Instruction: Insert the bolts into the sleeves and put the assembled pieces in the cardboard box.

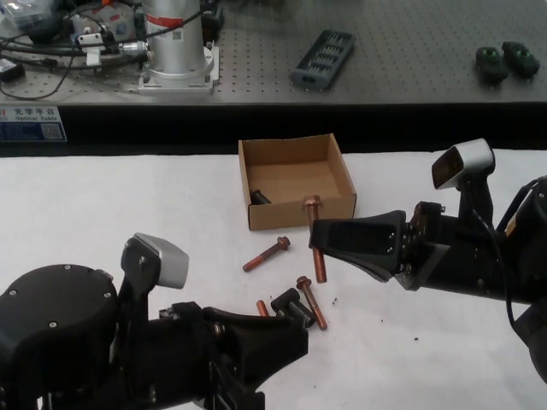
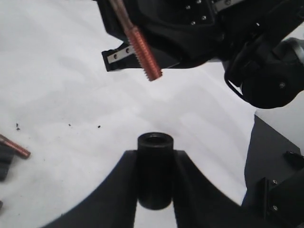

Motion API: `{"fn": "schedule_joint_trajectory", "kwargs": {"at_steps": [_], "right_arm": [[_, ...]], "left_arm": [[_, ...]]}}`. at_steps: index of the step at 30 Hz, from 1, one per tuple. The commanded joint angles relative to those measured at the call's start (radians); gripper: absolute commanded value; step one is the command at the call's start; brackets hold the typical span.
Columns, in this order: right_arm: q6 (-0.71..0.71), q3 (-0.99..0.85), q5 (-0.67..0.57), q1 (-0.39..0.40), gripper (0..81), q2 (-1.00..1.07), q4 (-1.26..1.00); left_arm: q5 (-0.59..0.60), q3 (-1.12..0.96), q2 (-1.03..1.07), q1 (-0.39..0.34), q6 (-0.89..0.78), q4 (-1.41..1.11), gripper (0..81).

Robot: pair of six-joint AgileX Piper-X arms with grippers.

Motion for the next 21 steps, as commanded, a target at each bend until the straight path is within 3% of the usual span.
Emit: {"fn": "schedule_joint_trajectory", "kwargs": {"at_steps": [1,21], "right_arm": [[0.049,-0.008,-0.015,0.0,2.1,-0.003,-0.033],[0.049,-0.008,-0.118,0.024,2.1,-0.003,-0.033]], "left_arm": [[0.016,-0.004,-0.011,-0.005,0.026,-0.011,2.4],[0.167,-0.004,-0.011,-0.005,0.051,-0.011,2.4]]}}
